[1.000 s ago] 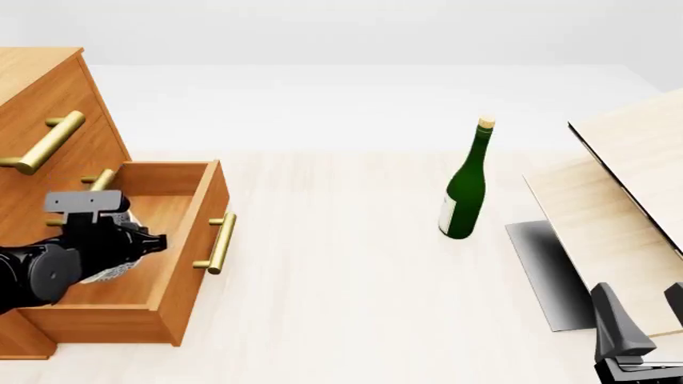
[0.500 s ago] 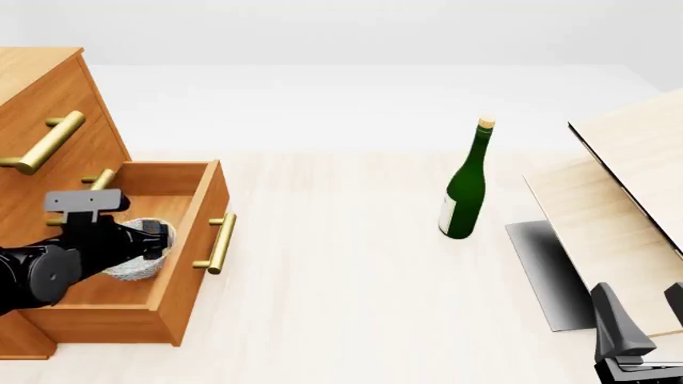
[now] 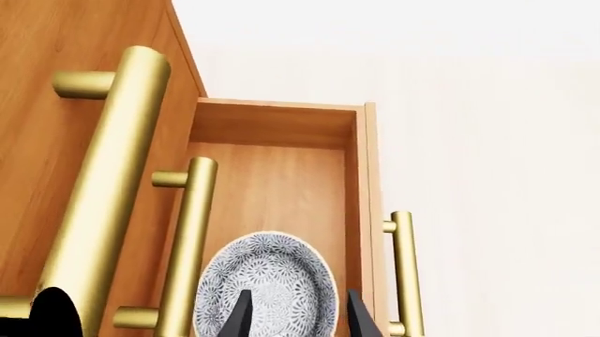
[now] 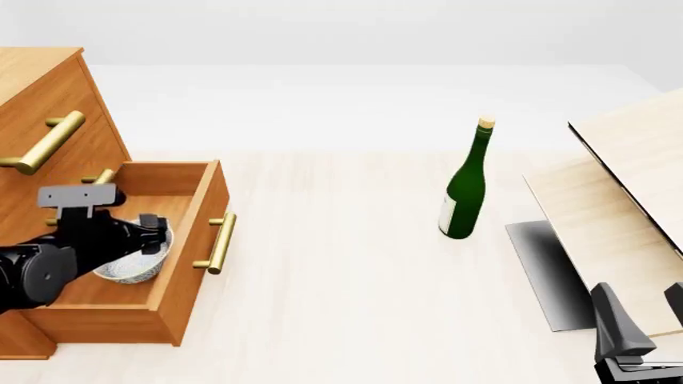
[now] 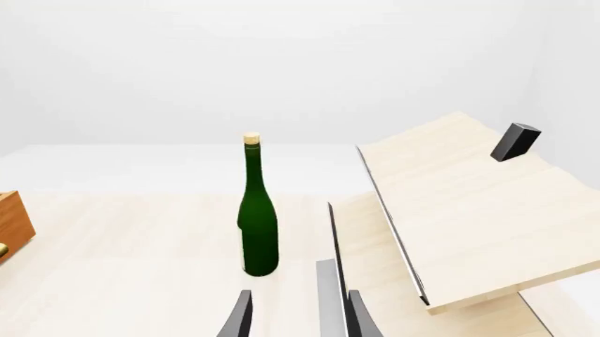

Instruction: Put the bowl in the bottom drawer of the cabinet.

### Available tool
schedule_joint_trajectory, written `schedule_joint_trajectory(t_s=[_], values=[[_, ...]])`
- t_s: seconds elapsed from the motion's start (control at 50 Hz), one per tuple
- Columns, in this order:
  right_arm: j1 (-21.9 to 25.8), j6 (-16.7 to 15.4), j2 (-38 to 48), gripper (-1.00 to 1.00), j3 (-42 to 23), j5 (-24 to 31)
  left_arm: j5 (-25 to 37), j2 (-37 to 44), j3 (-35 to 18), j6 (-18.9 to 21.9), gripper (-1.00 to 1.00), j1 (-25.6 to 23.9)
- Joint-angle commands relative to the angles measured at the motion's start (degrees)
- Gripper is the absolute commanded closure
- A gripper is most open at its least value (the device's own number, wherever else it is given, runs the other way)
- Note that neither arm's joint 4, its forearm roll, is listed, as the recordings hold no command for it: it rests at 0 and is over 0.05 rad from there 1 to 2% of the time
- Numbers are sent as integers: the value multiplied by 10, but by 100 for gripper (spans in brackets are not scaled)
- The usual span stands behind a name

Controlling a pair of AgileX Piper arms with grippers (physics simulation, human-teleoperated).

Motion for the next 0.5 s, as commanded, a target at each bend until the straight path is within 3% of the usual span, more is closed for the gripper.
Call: schedule_joint_trajectory(t_s=[0.02, 0.44, 0.48, 0.5], values=[[0, 0, 0, -100, 0, 0, 6, -23, -6, -9, -100, -19], [0, 0, 0, -100, 0, 0, 45, -95, -27, -3, -100, -32], [0, 0, 0, -100, 0, 0, 3, -80, -8, 0, -100, -32], [0, 0, 0, -100, 0, 0, 32, -92, -26, 1, -100, -33]])
